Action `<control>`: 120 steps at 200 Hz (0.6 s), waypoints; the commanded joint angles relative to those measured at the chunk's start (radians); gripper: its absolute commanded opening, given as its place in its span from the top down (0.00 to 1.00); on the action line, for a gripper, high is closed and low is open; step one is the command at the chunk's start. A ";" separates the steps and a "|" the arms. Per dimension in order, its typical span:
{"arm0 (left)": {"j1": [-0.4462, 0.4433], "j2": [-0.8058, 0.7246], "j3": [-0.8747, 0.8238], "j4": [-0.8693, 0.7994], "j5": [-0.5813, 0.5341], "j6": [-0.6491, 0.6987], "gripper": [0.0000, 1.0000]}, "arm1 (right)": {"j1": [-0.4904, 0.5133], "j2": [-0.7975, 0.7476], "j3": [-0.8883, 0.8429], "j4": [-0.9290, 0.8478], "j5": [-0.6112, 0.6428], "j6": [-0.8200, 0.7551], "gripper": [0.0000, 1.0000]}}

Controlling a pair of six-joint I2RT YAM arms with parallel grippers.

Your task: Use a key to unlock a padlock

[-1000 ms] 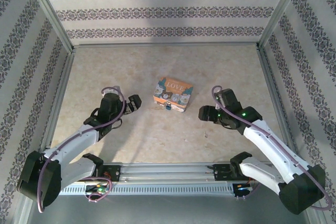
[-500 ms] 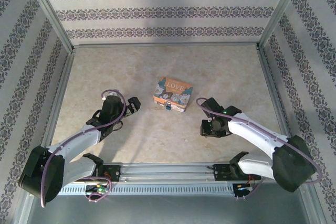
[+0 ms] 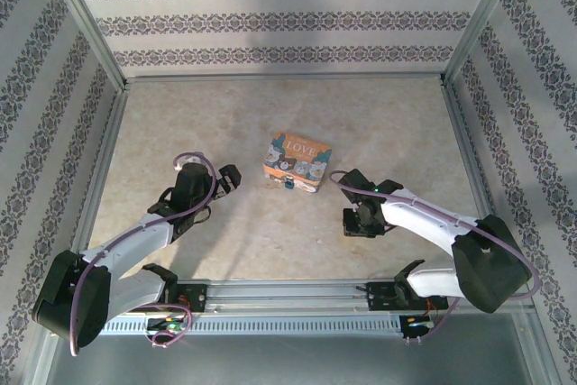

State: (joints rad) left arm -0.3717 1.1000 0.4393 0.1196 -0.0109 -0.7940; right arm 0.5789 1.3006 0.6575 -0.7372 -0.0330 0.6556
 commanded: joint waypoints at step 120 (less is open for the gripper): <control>-0.002 0.008 0.032 -0.005 -0.021 0.004 0.01 | 0.018 0.082 0.027 0.012 0.030 -0.012 0.81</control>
State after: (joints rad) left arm -0.3717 1.1000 0.4454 0.1192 -0.0124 -0.7940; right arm 0.5808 1.3655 0.6666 -0.7136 -0.0299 0.6510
